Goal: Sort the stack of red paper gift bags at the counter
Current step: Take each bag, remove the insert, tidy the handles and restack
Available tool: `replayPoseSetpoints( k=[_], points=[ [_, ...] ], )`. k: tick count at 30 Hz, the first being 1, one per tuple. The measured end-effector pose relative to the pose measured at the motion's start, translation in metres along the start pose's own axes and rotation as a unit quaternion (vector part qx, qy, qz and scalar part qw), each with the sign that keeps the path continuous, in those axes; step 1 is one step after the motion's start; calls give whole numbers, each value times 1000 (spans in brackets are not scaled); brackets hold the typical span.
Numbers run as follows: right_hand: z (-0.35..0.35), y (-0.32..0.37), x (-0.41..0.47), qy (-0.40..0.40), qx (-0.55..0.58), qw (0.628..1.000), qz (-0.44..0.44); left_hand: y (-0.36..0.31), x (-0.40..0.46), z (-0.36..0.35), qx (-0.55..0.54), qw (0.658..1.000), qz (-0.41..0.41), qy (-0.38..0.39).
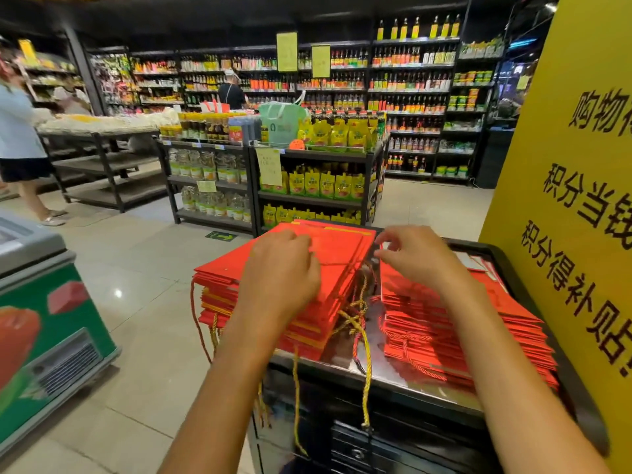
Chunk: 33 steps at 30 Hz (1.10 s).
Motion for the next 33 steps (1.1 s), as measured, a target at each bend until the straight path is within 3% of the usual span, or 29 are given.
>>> replayPoseSetpoints(
  k=[4, 10, 14, 18, 22, 30, 33],
  points=[
    [-47, 12, 35, 114, -92, 989, -27, 80, -32, -6, 27, 996, 69, 46],
    [-59, 20, 45, 97, -48, 994, -11, 99, -65, -28, -8, 999, 30, 17],
    [-23, 29, 33, 71, 173, 982, 32, 93, -81, -32, 2, 999, 15, -35],
    [9, 74, 19, 111, 429, 889, 118, 84, -91, -37, -6, 997, -14, -74],
    [0, 117, 35, 176, 503, 834, 141, 82, -102, -39, -14, 995, -20, -92],
    [-81, 126, 56, 268, 395, 876, 60, 80, -125, -33, -59, 987, -42, -142],
    [-67, 135, 53, 229, 252, 933, 115, 86, -129, -32, -93, 981, -26, -166]
  ],
)
Point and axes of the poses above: each hand's wrist, its own x-axis towards the middle knuckle, its own z-axis out of the back of the hand, y = z × x, the point moved 7 cm from there along x, towards the middle knuckle, and after that the axes turned 12 degrees about y, right-handed, at the moved point
